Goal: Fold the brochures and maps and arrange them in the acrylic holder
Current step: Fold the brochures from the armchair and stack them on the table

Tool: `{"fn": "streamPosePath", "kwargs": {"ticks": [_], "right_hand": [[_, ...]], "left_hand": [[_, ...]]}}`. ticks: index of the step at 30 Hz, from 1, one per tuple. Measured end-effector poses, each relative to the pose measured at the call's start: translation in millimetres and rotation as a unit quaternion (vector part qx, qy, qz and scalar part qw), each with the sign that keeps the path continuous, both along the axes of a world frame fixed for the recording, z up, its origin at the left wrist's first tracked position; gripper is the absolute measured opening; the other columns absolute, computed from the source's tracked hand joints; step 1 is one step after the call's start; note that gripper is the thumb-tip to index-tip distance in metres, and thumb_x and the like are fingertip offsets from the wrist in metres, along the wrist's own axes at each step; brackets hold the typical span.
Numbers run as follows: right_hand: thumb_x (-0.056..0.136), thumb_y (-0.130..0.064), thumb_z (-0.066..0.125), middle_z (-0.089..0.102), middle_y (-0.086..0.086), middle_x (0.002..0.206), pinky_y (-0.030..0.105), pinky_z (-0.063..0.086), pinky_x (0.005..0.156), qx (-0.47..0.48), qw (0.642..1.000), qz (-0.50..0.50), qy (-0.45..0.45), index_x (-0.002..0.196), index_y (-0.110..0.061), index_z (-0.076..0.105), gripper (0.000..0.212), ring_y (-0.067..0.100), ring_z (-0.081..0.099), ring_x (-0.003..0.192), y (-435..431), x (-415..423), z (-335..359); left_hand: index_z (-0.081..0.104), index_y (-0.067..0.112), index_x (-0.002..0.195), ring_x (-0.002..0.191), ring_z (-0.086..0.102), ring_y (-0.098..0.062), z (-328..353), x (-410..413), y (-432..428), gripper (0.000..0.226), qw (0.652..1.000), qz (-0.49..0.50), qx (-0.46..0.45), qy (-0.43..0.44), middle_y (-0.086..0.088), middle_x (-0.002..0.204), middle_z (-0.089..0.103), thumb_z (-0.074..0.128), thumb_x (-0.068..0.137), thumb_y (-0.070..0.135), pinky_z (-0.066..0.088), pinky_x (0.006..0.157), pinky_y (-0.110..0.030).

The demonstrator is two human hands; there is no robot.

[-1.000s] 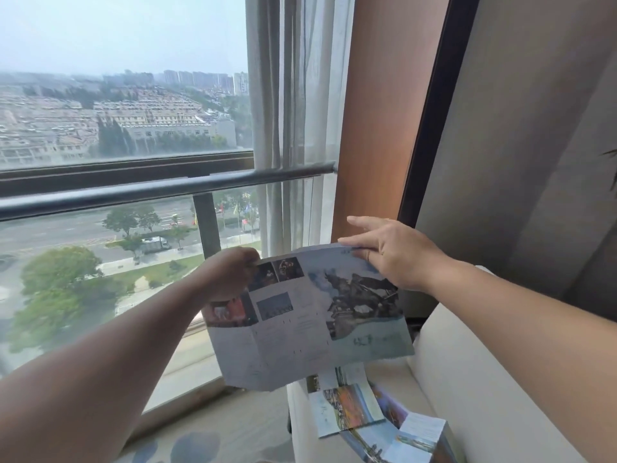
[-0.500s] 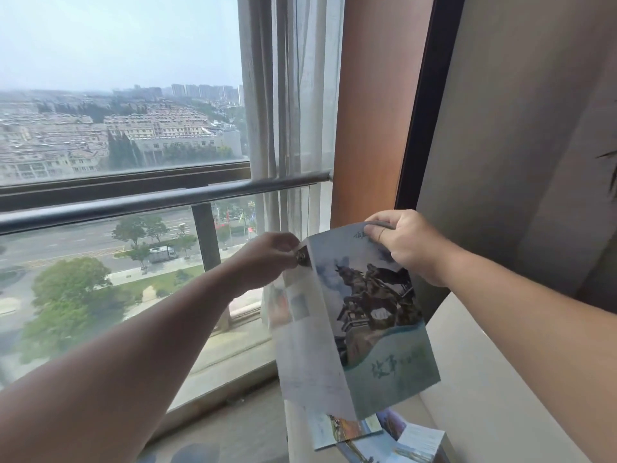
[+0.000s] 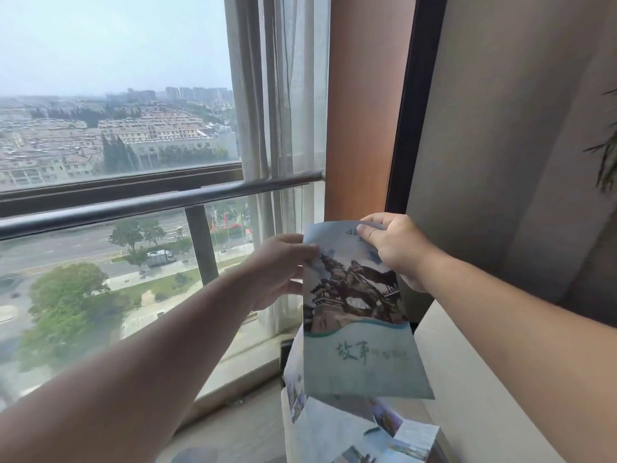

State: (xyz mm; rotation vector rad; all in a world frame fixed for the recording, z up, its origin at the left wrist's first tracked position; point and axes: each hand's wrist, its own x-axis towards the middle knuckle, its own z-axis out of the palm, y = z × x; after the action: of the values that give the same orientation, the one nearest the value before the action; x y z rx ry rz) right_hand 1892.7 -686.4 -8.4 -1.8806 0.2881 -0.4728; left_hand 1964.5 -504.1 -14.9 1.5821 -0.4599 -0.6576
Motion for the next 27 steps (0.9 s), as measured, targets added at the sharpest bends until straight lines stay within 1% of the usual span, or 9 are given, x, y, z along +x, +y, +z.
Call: {"fn": "streamPosePath", "kwargs": {"ticks": [4,8,10,13,16,18,20,24,27], "right_hand": [[0.093,-0.032,0.065,0.067,0.000,0.101,0.043,0.056,0.084,-0.028,0.999,-0.017,0.035,0.096,-0.027,0.066,0.007,0.022,0.066,0.095,2,1,-11],[0.083,-0.051,0.071,0.066,0.000,0.116,0.034,0.056,0.065,0.123,0.987,0.007,0.103,0.139,-0.022,0.041,0.070,0.017,0.068,0.097,2,-5,-16],[0.084,-0.054,0.067,0.071,0.004,0.117,0.043,0.058,0.079,0.179,0.976,0.047,0.116,0.134,-0.019,0.051,0.063,0.025,0.069,0.102,2,-7,-19],[0.096,-0.036,0.060,0.073,0.011,0.112,0.055,0.049,0.099,0.222,0.969,0.065,0.084,0.119,-0.016,0.064,0.030,0.034,0.068,0.107,6,-5,-20],[0.097,-0.015,0.058,0.071,0.013,0.110,0.053,0.051,0.097,0.215,0.976,0.006,0.042,0.109,-0.016,0.061,0.012,0.032,0.067,0.104,10,0,-19],[0.097,-0.008,0.055,0.070,0.012,0.107,0.049,0.054,0.091,0.203,0.979,-0.031,0.020,0.103,-0.017,0.057,0.011,0.031,0.066,0.103,10,3,-18],[0.096,-0.005,0.054,0.069,0.011,0.105,0.048,0.054,0.091,0.197,0.980,-0.035,-0.003,0.101,-0.018,0.057,0.013,0.032,0.066,0.103,8,3,-16],[0.098,-0.004,0.052,0.069,0.012,0.108,0.052,0.053,0.094,0.204,0.978,-0.013,-0.030,0.101,-0.019,0.057,0.016,0.034,0.066,0.105,9,1,-14],[0.098,-0.004,0.052,0.070,0.012,0.107,0.052,0.054,0.093,0.203,0.978,-0.013,-0.040,0.101,-0.019,0.056,0.016,0.034,0.066,0.104,9,1,-15]], "left_hand": [[0.063,0.000,0.107,0.071,0.067,-0.027,2,-2,-2,0.025,0.997,0.064,-0.048,-0.008,-0.016,0.086,0.068,0.048,0.089,-0.009,0.058,0.070,-0.042],[0.061,0.003,0.104,0.058,0.067,-0.024,6,-4,3,0.031,0.989,0.053,-0.134,0.021,-0.013,0.074,0.070,0.041,0.087,-0.013,0.053,0.052,-0.032],[0.061,0.005,0.106,0.064,0.068,-0.027,4,-3,4,0.030,0.986,0.037,-0.161,0.034,-0.016,0.082,0.070,0.043,0.089,-0.011,0.055,0.055,-0.036],[0.061,0.005,0.111,0.073,0.068,-0.032,0,-1,2,0.030,0.984,0.035,-0.174,0.031,-0.019,0.092,0.070,0.044,0.091,-0.008,0.057,0.063,-0.041],[0.064,0.013,0.104,0.066,0.071,-0.022,-5,-1,-4,0.028,0.986,0.097,-0.122,-0.052,-0.008,0.085,0.074,0.048,0.090,-0.004,0.055,0.054,-0.031],[0.064,0.023,0.098,0.061,0.071,-0.012,-8,0,-7,0.024,0.979,0.141,-0.066,-0.130,-0.001,0.085,0.073,0.054,0.088,0.003,0.051,0.047,-0.023],[0.059,0.025,0.105,0.063,0.071,-0.009,-11,2,-8,0.023,0.978,0.154,-0.041,-0.134,-0.001,0.094,0.071,0.063,0.087,0.012,0.050,0.046,-0.022],[0.054,0.015,0.116,0.089,0.070,-0.027,-12,-2,-9,0.030,0.996,0.092,-0.013,-0.003,-0.013,0.106,0.068,0.063,0.087,0.020,0.056,0.072,-0.040],[0.061,0.010,0.110,0.093,0.070,-0.034,-14,-6,-12,0.025,0.994,0.104,-0.016,0.004,-0.016,0.105,0.070,0.066,0.088,0.020,0.055,0.086,-0.054]]}}
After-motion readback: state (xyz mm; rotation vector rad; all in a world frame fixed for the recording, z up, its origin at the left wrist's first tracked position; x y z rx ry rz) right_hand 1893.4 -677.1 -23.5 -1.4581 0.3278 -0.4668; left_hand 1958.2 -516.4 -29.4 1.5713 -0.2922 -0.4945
